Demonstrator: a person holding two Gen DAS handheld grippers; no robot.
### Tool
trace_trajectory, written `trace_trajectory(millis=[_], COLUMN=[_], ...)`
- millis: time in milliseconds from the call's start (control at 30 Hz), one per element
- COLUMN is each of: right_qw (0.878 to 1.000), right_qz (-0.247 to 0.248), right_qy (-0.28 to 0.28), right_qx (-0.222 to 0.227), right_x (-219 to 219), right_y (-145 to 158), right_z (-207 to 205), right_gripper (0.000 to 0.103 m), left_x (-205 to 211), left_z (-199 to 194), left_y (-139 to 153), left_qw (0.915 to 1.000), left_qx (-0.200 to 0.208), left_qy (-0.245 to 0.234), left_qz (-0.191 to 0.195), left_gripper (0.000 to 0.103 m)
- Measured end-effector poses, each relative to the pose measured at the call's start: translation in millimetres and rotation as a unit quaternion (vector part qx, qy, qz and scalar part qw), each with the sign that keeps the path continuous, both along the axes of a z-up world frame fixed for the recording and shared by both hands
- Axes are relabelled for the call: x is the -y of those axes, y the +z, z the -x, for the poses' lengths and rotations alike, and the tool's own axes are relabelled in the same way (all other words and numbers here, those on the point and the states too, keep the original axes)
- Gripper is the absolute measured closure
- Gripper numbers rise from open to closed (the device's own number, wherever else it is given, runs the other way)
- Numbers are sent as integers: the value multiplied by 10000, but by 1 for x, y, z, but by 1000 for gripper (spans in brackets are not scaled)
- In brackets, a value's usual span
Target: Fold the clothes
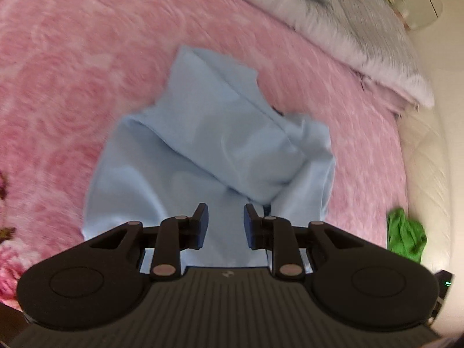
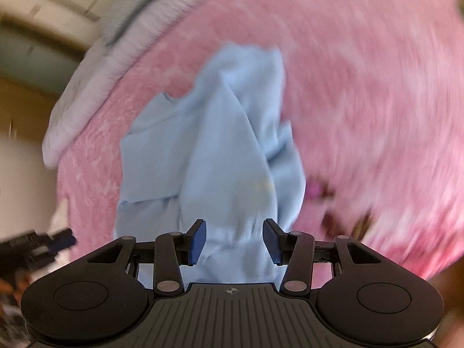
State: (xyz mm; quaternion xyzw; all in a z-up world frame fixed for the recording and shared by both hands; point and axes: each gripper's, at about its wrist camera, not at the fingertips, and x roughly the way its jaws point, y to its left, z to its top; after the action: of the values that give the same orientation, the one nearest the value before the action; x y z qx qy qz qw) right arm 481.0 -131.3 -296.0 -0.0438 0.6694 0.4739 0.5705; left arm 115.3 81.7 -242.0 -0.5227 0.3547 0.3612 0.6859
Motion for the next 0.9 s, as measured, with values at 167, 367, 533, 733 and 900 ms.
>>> trace_trajectory(millis=[167,367,533,733,900], right_qw=[9811,9618,9923,9866,9028], right_qz=[476,706,266,-455,42], right_qy=[-1235,-2035,-1081,-666,-1079], right_qx=[-1412,-1687,-551,1418,4163], right_x=[21,32,15,29,38], right_y=[-62,-108,-63,35,82], right_z=[5,16,-10,-104,-190], right_gripper=[55,60,96,97,91], left_x=[17,30,39,51,63], left_z=[-15,-22,-29,-51,-97], left_y=[-24,-38,-28,-19,-21], left_qw=[9990,9986,9993,9995,9989], left_qx=[-35,-162,-268,-289,-376], left_qy=[-373,-324,-174,35,-276], left_qz=[260,395,185,75,-100], left_gripper=[83,83,83,83,83])
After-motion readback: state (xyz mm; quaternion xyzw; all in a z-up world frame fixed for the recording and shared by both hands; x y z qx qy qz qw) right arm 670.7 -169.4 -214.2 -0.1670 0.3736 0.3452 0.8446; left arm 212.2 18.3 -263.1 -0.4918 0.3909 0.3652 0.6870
